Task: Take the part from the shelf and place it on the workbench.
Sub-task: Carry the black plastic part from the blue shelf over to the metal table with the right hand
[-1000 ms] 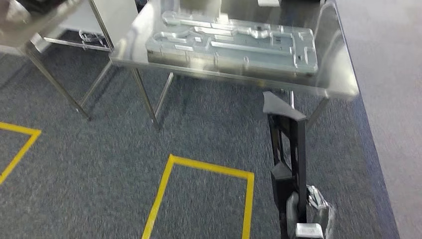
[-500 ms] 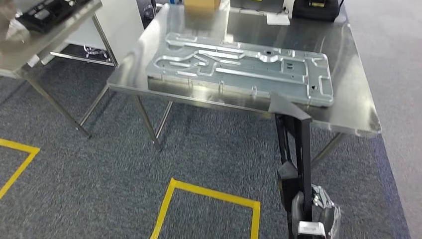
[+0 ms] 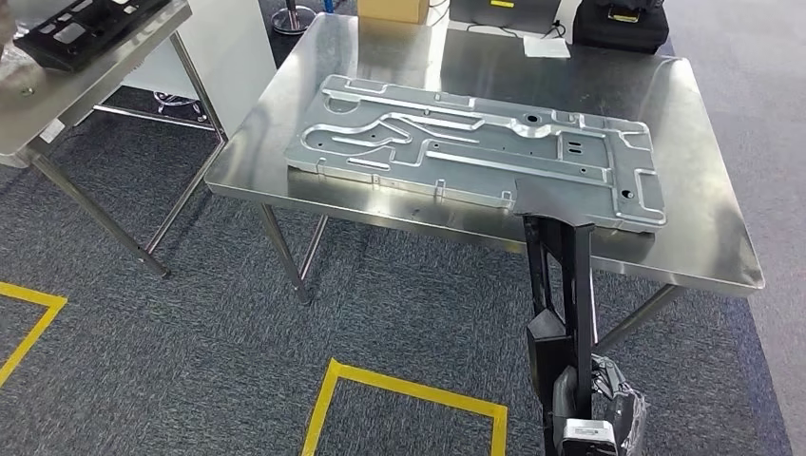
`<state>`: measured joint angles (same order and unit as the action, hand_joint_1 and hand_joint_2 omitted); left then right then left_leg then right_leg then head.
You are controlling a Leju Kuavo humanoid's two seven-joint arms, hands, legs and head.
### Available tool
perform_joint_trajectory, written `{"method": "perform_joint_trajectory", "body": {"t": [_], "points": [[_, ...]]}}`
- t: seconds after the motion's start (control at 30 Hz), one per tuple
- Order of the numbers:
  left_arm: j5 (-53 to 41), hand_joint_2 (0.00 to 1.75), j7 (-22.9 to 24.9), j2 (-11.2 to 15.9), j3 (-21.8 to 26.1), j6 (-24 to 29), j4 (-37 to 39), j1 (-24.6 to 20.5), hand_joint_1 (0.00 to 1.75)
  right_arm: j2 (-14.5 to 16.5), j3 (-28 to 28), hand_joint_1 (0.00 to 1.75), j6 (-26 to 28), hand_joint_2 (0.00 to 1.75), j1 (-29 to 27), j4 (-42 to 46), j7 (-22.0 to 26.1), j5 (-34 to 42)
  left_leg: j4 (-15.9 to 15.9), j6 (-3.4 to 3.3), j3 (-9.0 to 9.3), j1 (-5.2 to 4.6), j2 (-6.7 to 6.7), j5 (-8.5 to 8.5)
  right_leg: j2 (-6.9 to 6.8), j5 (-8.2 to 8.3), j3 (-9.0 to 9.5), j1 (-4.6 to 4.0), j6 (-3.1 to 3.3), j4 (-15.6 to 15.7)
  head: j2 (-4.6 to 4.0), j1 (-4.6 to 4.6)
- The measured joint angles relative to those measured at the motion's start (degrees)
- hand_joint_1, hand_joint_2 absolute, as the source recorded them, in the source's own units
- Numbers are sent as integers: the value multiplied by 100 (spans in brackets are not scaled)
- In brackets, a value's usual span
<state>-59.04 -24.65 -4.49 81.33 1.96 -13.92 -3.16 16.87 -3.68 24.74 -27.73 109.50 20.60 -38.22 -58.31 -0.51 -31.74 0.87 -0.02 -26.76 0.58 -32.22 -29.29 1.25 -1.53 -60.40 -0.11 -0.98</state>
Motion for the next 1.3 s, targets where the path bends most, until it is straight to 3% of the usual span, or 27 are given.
{"method": "perform_joint_trajectory", "body": {"t": [0.03, 0.1, 0.13, 0.17, 0.2, 0.27, 0.3, 0.33, 0.4, 0.5, 0.53, 0.6, 0.63, 0.67, 0.7, 0.77, 0.8, 0.83, 0.9, 1.0, 1.07, 1.13, 1.17, 1.2, 1.3], "points": [[-2, 0, -7, -1, 0, -15, 0, -8, 0, 3, 6, 175, 15, 175, 12, 14, 17, -4, 29, -38, 32, 2, 1, -11, -10, -141, -155, 3, -17, -296, 0, 3], [-9, 0, -13, 2, 0, -52, 0, -20, 0, 6, 21, 175, 89, 175, 37, 45, 59, -15, 42, -91, 69, -16, 2, -59, -22, -405, -641, 0, -34, -1094, 0, 7], [-15, 0, -14, 3, 0, -69, 0, -21, 0, 6, 30, 175, 152, 175, 50, 68, 80, -19, 42, -104, 95, -27, -2, -91, -23, -420, -849, 0, -37, -1370, 0, 6], [-23, 0, -14, 3, 0, -80, 0, -21, 0, 5, 36, 175, 234, 175, 67, 100, 100, -6, 41, -107, 137, -36, -9, -127, -24, -310, -959, -1, -31, -1434, 0, 6], [-33, 0, -14, 3, 0, -90, 0, -19, 0, 4, 39, 175, 331, 175, 90, 142, 121, 28, 42, -103, 196, -43, -18, -170, -25, -85, -955, -5, -15, -1275, 0, 7], [-58, 0, -14, -4, 0, -108, 2, -17, 0, 2, 40, 175, 549, 175, 163, 249, 149, 129, 46, -80, 320, -54, -30, -264, -25, 448, -728, -35, 56, -568, 0, 3], [-70, 0, -14, -9, 0, -116, 3, -22, 0, 1, 42, 175, 635, 175, 207, 303, 155, 170, 43, -59, 353, -61, -36, -305, -30, 592, -609, -58, 96, -254, 0, -3], [-78, 0, -14, -12, -1, -124, 4, -28, 0, -2, 42, 175, 694, 175, 251, 354, 157, 191, 44, -34, 361, -65, -36, -335, -35, 635, -536, -81, 127, -53, 0, -7], [-83, 0, -15, -12, -2, -135, 5, -45, 0, -5, 41, 175, 730, 175, 307, 437, 156, 200, 70, 27, 365, -69, -33, -368, -36, 562, -492, -103, 163, 75, 0, -8], [-83, 0, -21, 1, -2, -142, 5, -68, 0, -7, 38, 175, 742, 175, 330, 522, 157, 203, -66, 113, 375, -70, -25, -504, -42, 513, -352, -36, 229, 200, 0, -16], [-83, 0, -25, 5, -2, -144, 5, -73, 0, -8, 35, 175, 750, 175, 342, 539, 158, 203, -331, 137, 253, -62, -25, -623, -53, 491, -289, -17, 254, 234, 0, -23], [-86, 0, -27, 4, -3, -149, 7, -72, 0, -9, 31, 175, 784, 175, 365, 551, 163, 205, -1138, 179, -226, -39, -23, -888, -69, 419, -197, -24, 287, 251, 0, -32], [-89, 0, -27, 4, -3, -151, 7, -65, 0, -12, 28, 175, 820, 175, 373, 552, 167, 213, -1465, 194, -465, -27, -23, -937, -66, 376, -152, -27, 289, 251, 0, -31], [-92, 0, -26, 5, -3, -154, 7, -54, 0, -21, 21, 175, 876, 175, 386, 557, 170, 226, -1602, 202, -620, -20, -23, -866, -60, 330, -97, -29, 285, 250, 0, -31], [-96, 0, -26, 8, -2, -156, 7, -45, 0, -44, 7, 175, 954, 175, 413, 574, 171, 248, -1506, 200, -659, -18, -23, -671, -51, 281, -30, -29, 277, 250, 0, -31], [-110, 0, -25, 18, -2, -162, 7, -35, 0, -145, -44, 175, 1097, 175, 547, 652, 142, 310, -829, 167, -484, -21, -19, -101, -36, 172, 120, -26, 246, 253, 0, -30], [-126, 0, -22, 26, -3, -164, 7, -36, 0, -225, -77, 175, 1144, 175, 661, 705, 113, 342, -504, 142, -376, -36, -17, 90, -26, 122, 171, -34, 219, 247, 0, -28], [-143, 0, -17, 31, -4, -167, 7, -42, 0, -317, -108, 175, 1168, 175, 796, 760, 77, 369, -268, 110, -292, -53, -12, 171, -16, 87, 193, -39, 185, 244, 0, -26], [-173, 0, -5, 37, -9, -171, 7, -57, 0, -508, -154, 175, 1175, 175, 1098, 852, 0, 390, -120, 59, -244, -85, -6, 127, 0, 64, 191, -51, 115, 264, 0, -21], [-196, 0, 8, 37, -16, -175, 8, -61, 0, -767, -209, 175, 1113, 175, 1555, 927, -155, 264, 8, -27, -155, -50, -8, 98, -18, -17, 159, -40, 23, 162, 1, -18], [-201, 0, 13, 37, -19, -178, 9, -68, 0, -903, -252, 175, 1079, 175, 1792, 935, -243, 156, 71, -88, -63, -38, -8, 68, -33, -233, -163, -33, -17, -428, 0, -13], [-197, 0, 17, 38, -20, -180, 9, -78, 0, -1001, -286, 175, 1061, 175, 1938, 933, -307, 116, 82, -120, 12, -42, -19, 6, -34, -424, -697, -33, -40, -1206, 0, -11], [-195, 0, 20, 38, -20, -180, 9, -78, 0, -1044, -293, 175, 1052, 175, 1983, 931, -339, 111, 82, -123, 62, -44, -30, -37, -35, -388, -903, -32, -47, -1424, 0, -12], [-192, 0, 26, 38, -19, -181, 9, -74, 0, -1084, -298, 175, 1044, 175, 2022, 928, -374, 109, 82, -117, 128, -44, -42, -86, -35, -224, -1014, -31, -48, -1436, 0, -11], [-190, 0, 43, 34, -17, -182, 13, -55, 0, -1204, -307, 175, 1016, 175, 2157, 905, -488, 98, 76, -62, 348, -53, -62, -270, -42, 641, -858, -42, -13, -539, 0, -13]]}}
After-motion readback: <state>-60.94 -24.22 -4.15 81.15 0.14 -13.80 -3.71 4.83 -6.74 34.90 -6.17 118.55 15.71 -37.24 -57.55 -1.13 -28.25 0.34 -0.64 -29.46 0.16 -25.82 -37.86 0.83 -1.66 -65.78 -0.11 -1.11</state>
